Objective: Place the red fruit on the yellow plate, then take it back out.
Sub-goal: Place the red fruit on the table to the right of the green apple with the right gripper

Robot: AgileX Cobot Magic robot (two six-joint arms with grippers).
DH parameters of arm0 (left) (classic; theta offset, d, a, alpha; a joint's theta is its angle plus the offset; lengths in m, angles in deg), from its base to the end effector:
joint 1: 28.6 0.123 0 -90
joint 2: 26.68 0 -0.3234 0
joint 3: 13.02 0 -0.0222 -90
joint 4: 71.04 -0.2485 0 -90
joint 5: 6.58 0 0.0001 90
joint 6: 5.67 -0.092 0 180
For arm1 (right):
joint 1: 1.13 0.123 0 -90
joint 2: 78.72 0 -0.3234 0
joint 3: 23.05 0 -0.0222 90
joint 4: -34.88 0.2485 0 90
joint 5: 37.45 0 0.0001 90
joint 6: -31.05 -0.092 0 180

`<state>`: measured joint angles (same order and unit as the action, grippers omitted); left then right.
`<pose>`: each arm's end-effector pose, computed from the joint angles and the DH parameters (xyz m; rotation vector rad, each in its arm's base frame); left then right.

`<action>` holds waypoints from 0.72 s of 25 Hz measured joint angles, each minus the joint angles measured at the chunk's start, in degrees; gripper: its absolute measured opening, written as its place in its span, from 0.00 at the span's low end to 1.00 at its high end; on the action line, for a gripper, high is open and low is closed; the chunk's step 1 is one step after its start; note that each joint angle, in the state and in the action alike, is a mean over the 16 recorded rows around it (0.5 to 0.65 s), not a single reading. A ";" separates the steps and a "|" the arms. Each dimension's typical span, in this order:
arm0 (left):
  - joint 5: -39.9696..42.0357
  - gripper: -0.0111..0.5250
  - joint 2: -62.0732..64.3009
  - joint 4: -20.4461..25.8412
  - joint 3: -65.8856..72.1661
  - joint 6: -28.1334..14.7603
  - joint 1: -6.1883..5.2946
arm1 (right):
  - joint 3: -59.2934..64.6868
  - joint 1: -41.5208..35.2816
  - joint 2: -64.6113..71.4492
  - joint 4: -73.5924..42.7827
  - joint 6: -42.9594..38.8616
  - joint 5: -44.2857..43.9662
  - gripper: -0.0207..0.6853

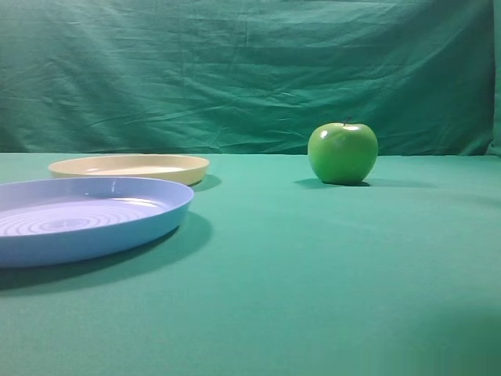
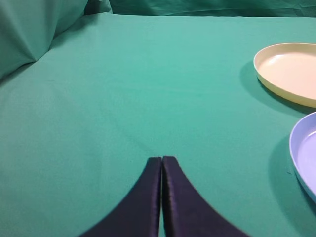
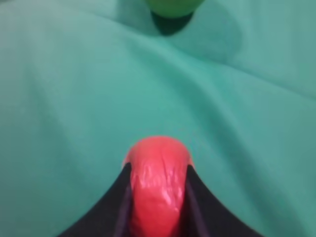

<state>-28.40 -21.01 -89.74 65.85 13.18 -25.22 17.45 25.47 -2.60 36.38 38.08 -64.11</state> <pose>0.0108 0.0117 0.1765 -0.1604 1.8311 0.1339 0.1868 0.0948 0.2717 -0.7022 2.4080 0.1656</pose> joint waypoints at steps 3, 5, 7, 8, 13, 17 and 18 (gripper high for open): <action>0.00 0.02 0.00 0.00 0.00 0.00 0.00 | 4.06 -0.17 2.47 0.40 -0.29 5.31 0.27; 0.00 0.02 0.00 0.00 0.00 0.00 0.00 | 5.82 -0.19 4.47 0.58 -0.51 8.33 0.27; 0.00 0.02 0.00 0.00 0.00 0.00 0.00 | 6.99 -0.20 6.56 0.68 -0.73 10.89 0.27; 0.00 0.02 0.00 0.00 0.00 0.00 0.00 | 7.38 -0.21 7.59 0.72 -0.84 11.95 0.27; 0.00 0.02 0.00 0.00 0.00 0.03 0.00 | 8.14 -0.21 12.00 0.99 -1.36 15.19 0.33; 0.00 0.02 0.00 0.00 0.00 0.06 0.00 | 7.98 -0.21 13.77 1.24 -1.72 15.60 0.47; 0.00 0.02 0.00 0.00 0.00 0.06 0.00 | 7.85 -0.21 13.87 1.29 -1.76 15.33 0.51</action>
<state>-28.40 -21.01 -89.74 65.85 13.25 -25.22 25.31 25.26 11.27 37.67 36.32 -48.78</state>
